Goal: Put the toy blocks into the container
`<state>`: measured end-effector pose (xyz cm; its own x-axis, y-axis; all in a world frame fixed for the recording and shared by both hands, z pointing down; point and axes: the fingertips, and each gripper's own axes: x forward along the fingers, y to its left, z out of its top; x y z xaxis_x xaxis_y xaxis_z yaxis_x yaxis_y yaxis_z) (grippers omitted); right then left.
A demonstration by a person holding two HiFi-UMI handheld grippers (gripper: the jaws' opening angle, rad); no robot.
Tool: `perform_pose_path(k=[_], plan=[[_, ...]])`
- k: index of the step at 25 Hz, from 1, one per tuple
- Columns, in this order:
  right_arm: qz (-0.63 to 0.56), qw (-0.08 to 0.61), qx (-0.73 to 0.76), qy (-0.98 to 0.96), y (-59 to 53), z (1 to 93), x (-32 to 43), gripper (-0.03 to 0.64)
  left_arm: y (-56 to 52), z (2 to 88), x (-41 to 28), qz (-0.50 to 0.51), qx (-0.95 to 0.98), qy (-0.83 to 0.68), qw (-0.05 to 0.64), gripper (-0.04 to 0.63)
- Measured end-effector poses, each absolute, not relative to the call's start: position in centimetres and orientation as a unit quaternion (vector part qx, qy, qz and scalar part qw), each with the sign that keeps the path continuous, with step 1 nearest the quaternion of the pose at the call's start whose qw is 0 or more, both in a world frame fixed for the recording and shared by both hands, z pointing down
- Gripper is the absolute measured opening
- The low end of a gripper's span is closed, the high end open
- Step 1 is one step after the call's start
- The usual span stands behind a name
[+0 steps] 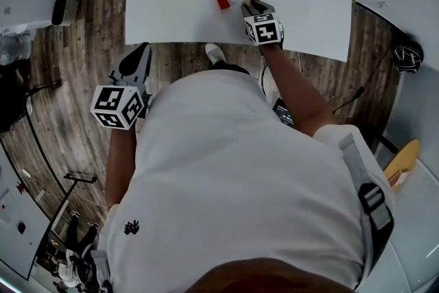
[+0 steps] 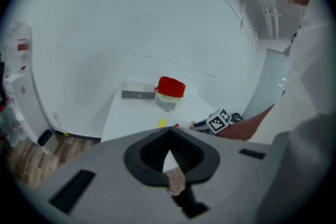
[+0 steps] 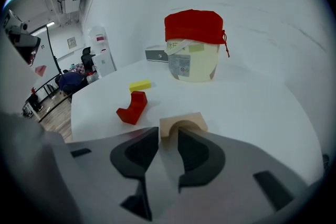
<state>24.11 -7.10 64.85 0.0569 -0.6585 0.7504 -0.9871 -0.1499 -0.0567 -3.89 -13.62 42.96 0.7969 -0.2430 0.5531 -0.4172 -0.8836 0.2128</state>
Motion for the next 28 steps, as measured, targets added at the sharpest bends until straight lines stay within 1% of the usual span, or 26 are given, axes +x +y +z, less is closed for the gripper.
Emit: perform_pose_path(k=[2,5,16,22,28], plan=[[0.327,0.249,0.683,-0.604,-7.1,64.8,24.4,0.086,-13.6,43.0,-3.6,0.268,0.932,-0.179,0.164,0.006],[0.319,0.252,0.679,-0.612,-7.0,64.6,24.6,0.071,-13.6,43.1,-3.0,0.268,0.932,-0.181,0.164,0.006],[0.283,0.294,0.631,-0.66,-5.6,61.8,25.6,0.06,-13.5,42.8,-0.4,0.258,0.937,-0.178,0.156,0.006],[0.255,0.299,0.599,-0.698,-5.5,57.4,25.7,0.058,-13.4,43.4,0.5,0.251,0.938,-0.179,0.158,0.006],[0.209,0.301,0.571,-0.735,-8.3,51.3,27.3,0.058,-14.1,43.2,2.0,0.24,0.94,-0.182,0.162,0.006]])
